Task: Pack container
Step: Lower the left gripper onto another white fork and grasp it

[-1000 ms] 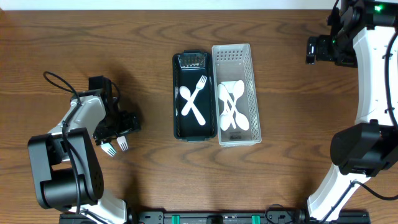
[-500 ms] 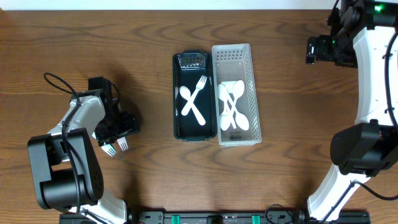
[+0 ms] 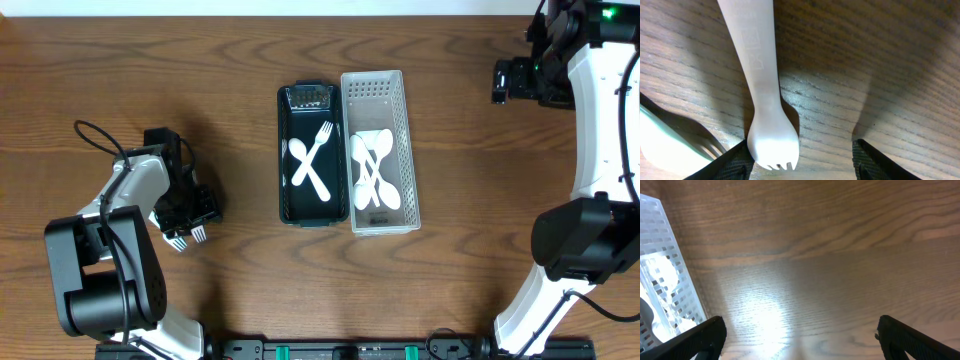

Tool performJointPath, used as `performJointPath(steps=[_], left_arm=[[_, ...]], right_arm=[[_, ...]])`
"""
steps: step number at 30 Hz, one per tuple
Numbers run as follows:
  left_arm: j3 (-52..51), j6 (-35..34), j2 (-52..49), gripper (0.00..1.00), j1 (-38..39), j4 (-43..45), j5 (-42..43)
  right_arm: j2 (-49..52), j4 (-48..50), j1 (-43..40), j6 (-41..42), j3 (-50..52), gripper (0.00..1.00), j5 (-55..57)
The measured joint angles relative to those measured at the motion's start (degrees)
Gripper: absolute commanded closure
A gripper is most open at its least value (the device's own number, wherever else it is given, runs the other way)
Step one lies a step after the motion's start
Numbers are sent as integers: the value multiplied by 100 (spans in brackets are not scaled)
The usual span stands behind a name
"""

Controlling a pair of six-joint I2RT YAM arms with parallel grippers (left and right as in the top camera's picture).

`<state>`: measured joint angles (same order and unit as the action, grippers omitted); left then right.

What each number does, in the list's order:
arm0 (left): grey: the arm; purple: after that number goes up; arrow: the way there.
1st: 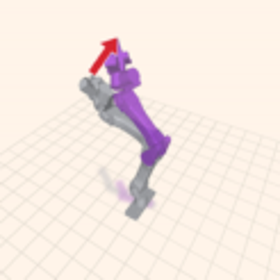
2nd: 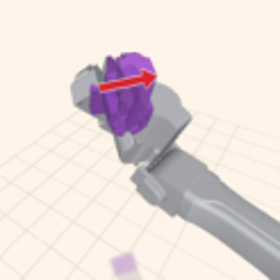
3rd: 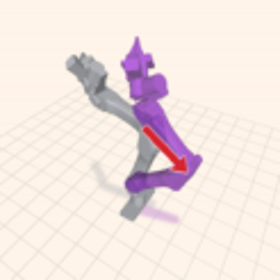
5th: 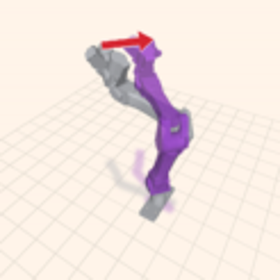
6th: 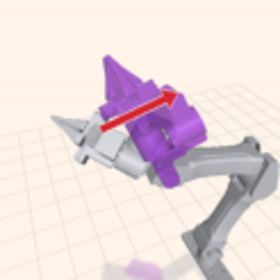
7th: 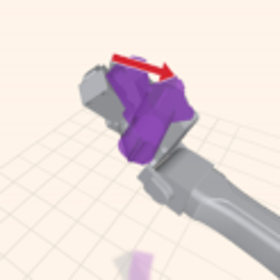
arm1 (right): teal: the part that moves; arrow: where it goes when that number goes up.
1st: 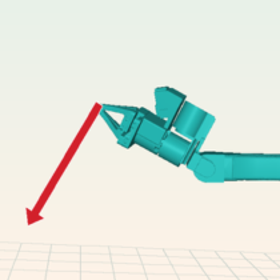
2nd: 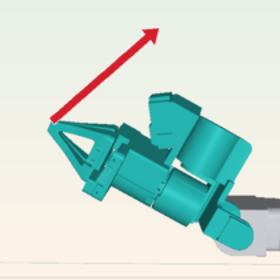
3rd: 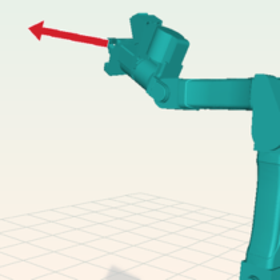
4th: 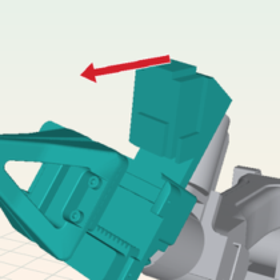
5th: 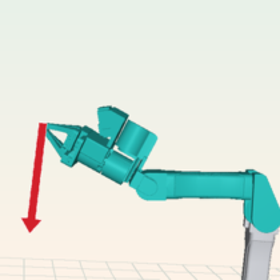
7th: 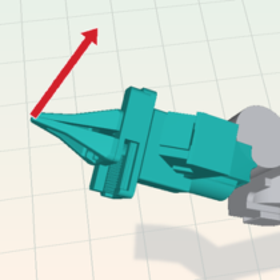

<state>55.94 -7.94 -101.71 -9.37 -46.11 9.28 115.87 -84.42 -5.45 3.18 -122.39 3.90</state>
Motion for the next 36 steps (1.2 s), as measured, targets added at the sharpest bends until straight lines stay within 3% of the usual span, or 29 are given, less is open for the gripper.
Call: performJointPath(steps=[4,17,36], left_arm=[[-2,-22,0,44,-2,0,-2],[-11,-81,7,58,0,155,26],[-11,-280,15,57,11,280,-118]], right_arm=[[0,-9,-2,0,0,1,0],[0,-105,-11,0,0,1,2],[0,-144,-11,0,0,1,0]])
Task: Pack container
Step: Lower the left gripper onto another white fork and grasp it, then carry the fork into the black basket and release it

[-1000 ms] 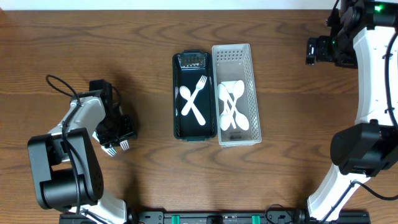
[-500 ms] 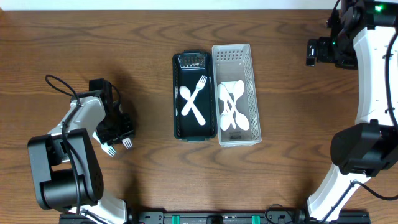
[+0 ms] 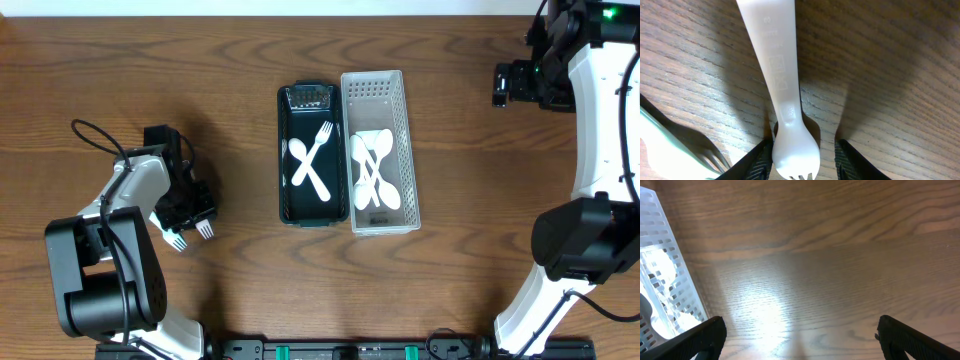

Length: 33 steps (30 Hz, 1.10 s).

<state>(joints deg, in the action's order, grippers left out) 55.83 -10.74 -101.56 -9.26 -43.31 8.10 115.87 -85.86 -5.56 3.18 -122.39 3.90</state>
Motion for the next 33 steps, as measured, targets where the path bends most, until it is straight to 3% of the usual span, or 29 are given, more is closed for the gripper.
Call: performJointPath(steps=[15,19,33], left_arm=[[-184,-15,144,57,17,210,-79],[-192,-107,149,65,26,214,-131],[-199,-201,149,71,26,203,-251]], right_arm=[[0,-2,0,0,0,1,0],[0,-2,0,0,0,1,0],[0,-2,0,0,0,1,0]])
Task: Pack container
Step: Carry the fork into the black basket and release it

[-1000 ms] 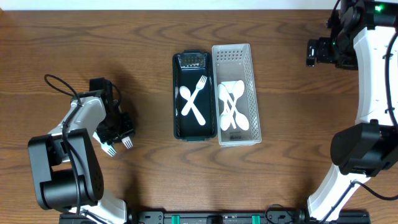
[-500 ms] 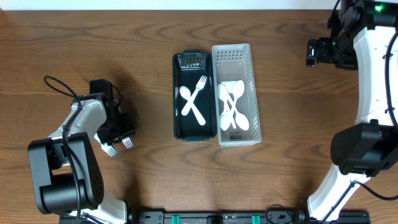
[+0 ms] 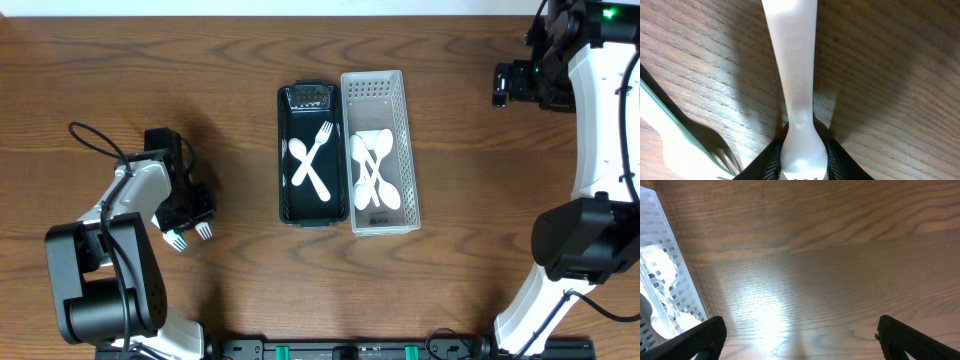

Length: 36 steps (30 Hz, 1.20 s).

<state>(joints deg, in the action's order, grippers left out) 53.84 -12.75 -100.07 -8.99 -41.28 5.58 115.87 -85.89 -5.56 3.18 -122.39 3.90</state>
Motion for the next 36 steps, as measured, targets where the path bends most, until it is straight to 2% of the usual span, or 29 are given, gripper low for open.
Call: performJointPath(steps=[10,11,15,20,25,28,36], left_arm=[[39,-59,-4,80,-17,-92,13],[70,-57,-24,85,-17,-186,13],[297,-57,-79,86,-15,-791,-2],[1517,-52,-31,87,199,-1862,-44],[3095,-52,153,89,1014,-2544,-114],[3727,-52,227,94,1663,-2575,-109],[3978,-59,138,94,3434,-1803,-83]], right_arm=[[0,0,0,0,0,1,2],[0,0,0,0,0,1,0],[0,2,0,0,0,1,2],[0,9,0,0,0,1,0],[0,9,0,0,0,1,0],[0,11,0,0,0,1,2],[0,4,0,0,0,1,0]])
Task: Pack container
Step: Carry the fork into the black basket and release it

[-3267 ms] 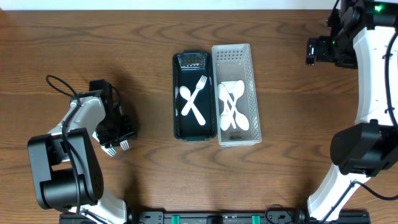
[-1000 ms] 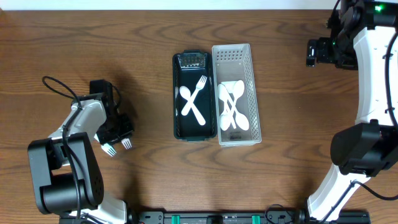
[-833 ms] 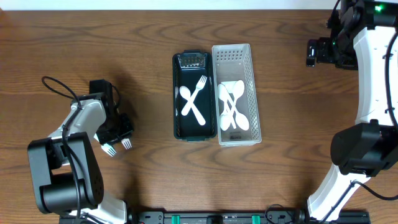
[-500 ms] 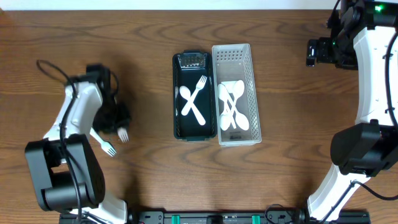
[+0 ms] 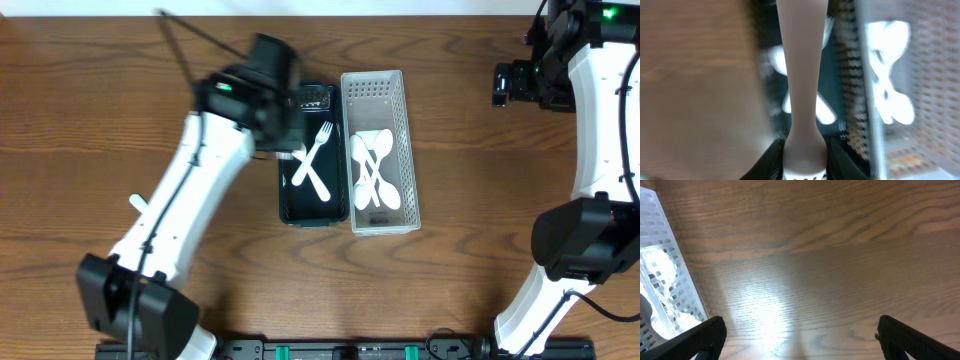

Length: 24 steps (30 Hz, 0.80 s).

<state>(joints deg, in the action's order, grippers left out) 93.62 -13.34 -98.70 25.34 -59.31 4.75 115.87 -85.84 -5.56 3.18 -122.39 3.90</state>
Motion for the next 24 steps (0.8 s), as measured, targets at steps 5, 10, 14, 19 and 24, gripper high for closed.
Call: performJointPath(steps=[5,10,14,19,24], left_arm=[[2,0,-601,94,424,166,4],[0,0,-1593,94,400,168,-4],[-7,0,-2157,83,378,140,-2],[-7,7,-2214,56,378,129,-2],[-7,216,-2205,49,380,79,-114]], right_arm=[[0,-42,0,0,0,1,0],[0,-52,0,0,0,1,0],[0,-50,0,0,0,1,2],[0,-52,0,0,0,1,0],[0,-48,0,0,0,1,0]])
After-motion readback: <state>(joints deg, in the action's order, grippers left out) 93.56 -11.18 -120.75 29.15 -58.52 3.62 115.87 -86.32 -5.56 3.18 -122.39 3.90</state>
